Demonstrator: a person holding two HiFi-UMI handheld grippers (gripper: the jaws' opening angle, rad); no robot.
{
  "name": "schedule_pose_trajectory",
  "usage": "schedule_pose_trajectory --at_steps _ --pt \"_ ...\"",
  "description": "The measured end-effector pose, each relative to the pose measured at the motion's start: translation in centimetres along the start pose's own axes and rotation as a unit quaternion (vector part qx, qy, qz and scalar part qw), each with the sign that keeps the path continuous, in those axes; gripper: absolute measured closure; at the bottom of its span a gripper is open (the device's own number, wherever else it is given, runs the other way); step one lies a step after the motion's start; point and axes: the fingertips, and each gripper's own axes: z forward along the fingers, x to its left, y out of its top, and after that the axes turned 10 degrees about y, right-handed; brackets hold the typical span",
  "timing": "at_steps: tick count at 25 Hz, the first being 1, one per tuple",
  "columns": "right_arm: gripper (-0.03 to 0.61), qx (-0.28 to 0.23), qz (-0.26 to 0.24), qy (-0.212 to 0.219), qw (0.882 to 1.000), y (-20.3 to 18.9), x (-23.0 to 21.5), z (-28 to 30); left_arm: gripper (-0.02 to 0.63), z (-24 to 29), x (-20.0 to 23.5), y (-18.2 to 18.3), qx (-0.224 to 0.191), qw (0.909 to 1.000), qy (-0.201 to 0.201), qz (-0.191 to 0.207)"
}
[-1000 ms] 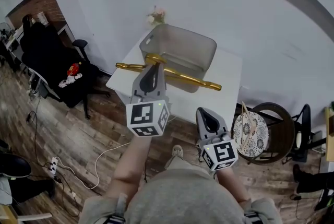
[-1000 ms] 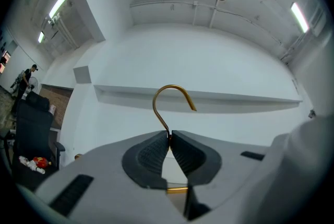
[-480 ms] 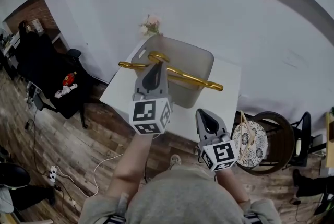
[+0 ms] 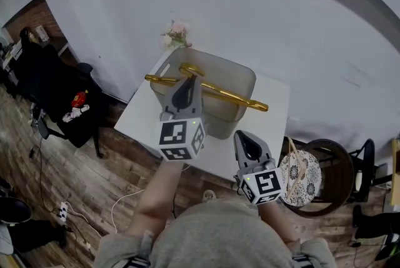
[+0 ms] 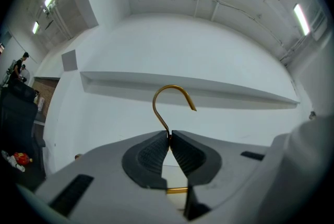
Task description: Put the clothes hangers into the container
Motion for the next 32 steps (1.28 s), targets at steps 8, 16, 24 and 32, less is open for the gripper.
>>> schedule_pose_trajectory --at_steps 8,16,24,32 --pt "0.577 0.006 0.003 0.005 1.0 -0.9 -1.7 1.9 0.586 2.0 0.3 -2.7 0.021 0.9997 0.001 -0.007" --pt "0.577 0.011 0.004 0.016 1.0 -1.4 -2.2 3.0 0.586 2.5 0.8 -4.5 0.038 0.9992 0.009 -0.009" --pt "0.577 0.016 0.007 0.025 1.0 -1.7 -2.3 3.7 0.586 2.6 1.3 -6.2 0.058 0.9981 0.022 -0.004" --pt "0.577 0.015 0.013 0.028 0.999 -2.1 -2.3 4.4 0.584 2.9 2.4 -8.4 0.095 0.9951 0.029 -0.002"
